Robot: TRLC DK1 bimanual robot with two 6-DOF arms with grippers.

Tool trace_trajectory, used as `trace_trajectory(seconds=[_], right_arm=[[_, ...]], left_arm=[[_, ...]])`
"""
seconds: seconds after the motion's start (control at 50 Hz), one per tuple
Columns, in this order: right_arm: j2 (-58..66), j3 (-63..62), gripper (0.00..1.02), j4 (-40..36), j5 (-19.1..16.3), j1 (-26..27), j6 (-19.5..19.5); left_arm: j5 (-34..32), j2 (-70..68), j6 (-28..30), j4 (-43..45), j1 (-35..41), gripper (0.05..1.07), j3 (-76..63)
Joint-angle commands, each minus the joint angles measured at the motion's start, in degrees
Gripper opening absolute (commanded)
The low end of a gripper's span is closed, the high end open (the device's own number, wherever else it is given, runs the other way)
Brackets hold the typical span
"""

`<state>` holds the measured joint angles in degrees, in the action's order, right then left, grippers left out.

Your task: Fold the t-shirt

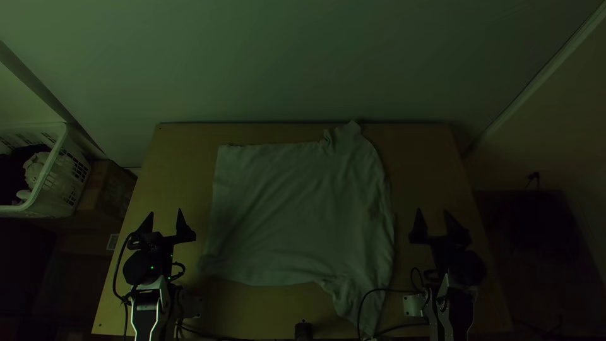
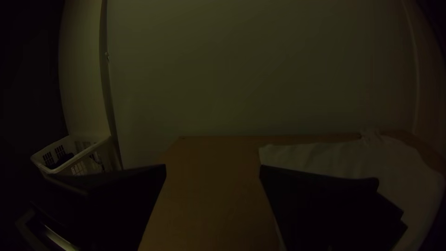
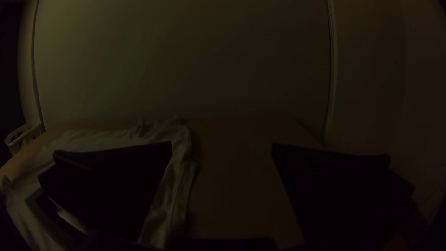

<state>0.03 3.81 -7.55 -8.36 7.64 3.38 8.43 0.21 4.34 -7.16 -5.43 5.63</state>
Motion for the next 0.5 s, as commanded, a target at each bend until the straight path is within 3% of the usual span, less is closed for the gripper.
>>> trace_trajectory(seconds=[0.0, 0.48], right_arm=[[-0.2, -0.5, 0.98, -1.1, 0.1, -0.2, 0.9], [-0.2, -0.5, 0.98, -1.1, 0.1, -0.2, 0.9]], left_arm=[[0.0, -0.4, -0.3, -1.2, -0.3, 1.02, -2.6], [-0.2, -0.4, -0.6, -1.2, -0.2, 1.02, -2.6]])
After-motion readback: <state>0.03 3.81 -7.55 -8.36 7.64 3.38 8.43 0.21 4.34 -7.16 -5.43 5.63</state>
